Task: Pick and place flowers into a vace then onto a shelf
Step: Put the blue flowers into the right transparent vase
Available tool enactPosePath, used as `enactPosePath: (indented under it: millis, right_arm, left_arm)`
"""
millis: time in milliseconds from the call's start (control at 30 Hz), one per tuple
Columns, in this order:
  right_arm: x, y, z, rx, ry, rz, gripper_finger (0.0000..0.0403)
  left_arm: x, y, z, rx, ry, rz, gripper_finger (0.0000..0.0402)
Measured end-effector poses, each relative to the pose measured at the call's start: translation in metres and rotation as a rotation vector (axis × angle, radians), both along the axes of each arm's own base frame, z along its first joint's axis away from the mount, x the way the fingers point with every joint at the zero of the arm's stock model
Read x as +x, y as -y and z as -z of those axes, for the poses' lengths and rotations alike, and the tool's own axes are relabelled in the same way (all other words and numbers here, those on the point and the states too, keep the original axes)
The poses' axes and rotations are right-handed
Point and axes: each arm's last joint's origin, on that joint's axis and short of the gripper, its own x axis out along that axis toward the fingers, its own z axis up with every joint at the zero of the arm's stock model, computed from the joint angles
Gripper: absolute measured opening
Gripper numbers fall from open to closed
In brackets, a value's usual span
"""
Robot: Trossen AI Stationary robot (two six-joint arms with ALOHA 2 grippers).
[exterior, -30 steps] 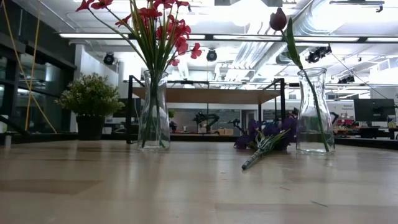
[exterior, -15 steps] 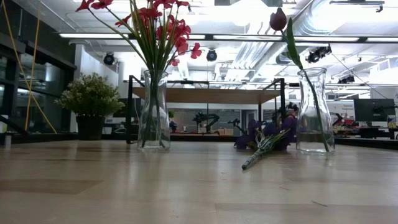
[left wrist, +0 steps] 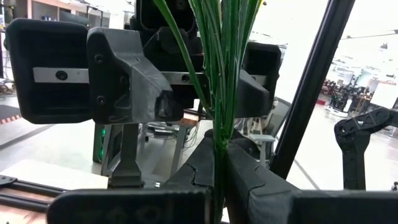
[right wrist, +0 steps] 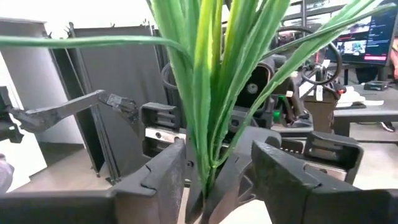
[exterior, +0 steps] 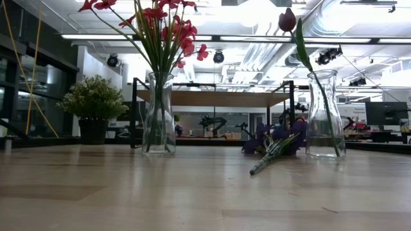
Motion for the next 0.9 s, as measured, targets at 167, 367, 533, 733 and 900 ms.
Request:
enactPosePath:
  millis: [167,367,533,733,900]
  right_arm:
    - [0.0000,0.0001,0.0000,-0.003,0.001,0.004,0.0141]
    - [-0.0001,0.0000,-0.0006,-0.025,0.018,0.007,0.0063]
    - [-0.0002,-0.0001,-0.0013,-0.071,0.045,0.008,0.0011]
    - [-0.0002,-0.0001,-0.0014,-0.096,0.057,0.013,0.0007]
    - [-0.0001,0.0003,-0.0019,-0.098,0.062,0.029,0.0005]
  left_arm:
    - [0.0000,0.0000,0.0000,0.000,0.000,0.000,0.0045]
    - [0.0001,-0.0003,0.0003,-0.007,-0.003,-0.006,0.0045]
    - [0.0001,-0.0002,0.0006,-0.018,-0.005,-0.004,0.0045]
    - [-0.0001,-0.0002,0.0011,-0.020,-0.014,-0.002,0.0045]
    - [-0.0001,-0.0002,0.0009,-0.028,-0.013,-0.001,0.0052]
